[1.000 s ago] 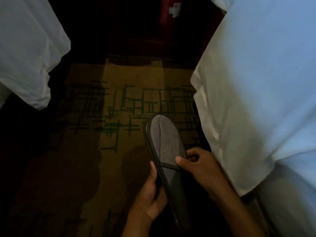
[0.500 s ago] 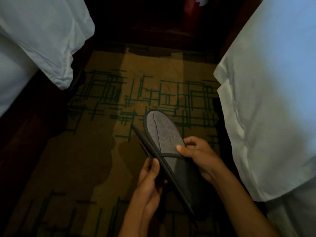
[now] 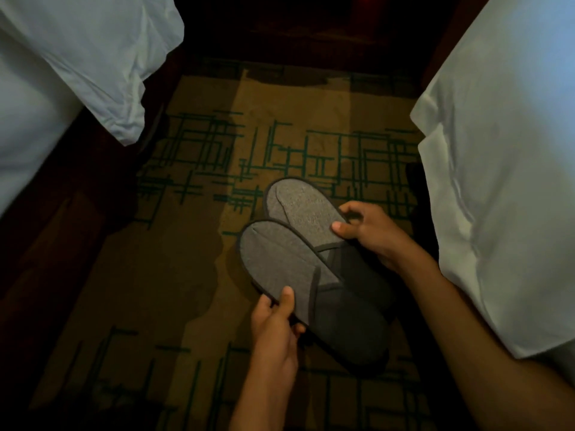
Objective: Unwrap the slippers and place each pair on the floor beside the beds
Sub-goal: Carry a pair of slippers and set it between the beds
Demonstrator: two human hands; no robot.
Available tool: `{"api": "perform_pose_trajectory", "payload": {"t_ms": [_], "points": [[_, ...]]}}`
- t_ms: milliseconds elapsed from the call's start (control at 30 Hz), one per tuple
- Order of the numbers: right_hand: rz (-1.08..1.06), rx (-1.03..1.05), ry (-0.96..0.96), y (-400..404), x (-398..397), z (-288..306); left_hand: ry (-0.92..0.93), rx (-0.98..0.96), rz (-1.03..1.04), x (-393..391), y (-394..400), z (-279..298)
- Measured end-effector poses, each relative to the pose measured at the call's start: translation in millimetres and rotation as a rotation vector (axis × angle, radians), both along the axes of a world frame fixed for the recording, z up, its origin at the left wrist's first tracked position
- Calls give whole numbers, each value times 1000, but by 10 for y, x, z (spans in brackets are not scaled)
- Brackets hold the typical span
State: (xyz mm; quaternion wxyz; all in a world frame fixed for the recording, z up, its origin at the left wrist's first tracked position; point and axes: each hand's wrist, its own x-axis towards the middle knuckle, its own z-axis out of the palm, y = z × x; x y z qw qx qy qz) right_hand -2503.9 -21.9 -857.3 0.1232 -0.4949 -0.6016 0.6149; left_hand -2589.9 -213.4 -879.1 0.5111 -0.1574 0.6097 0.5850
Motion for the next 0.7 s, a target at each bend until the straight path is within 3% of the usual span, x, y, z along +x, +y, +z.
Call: {"api": "perform_pose_trajectory", "payload": {"t_ms": [167, 367, 700], "points": [[171, 261, -145, 299, -119, -32, 25, -120, 115, 217, -63, -65], [410, 420, -387, 455, -311, -162, 93, -305, 179, 344, -68, -137], [556, 669, -527, 403, -384, -373, 220, -402, -57, 383, -85, -226]]}}
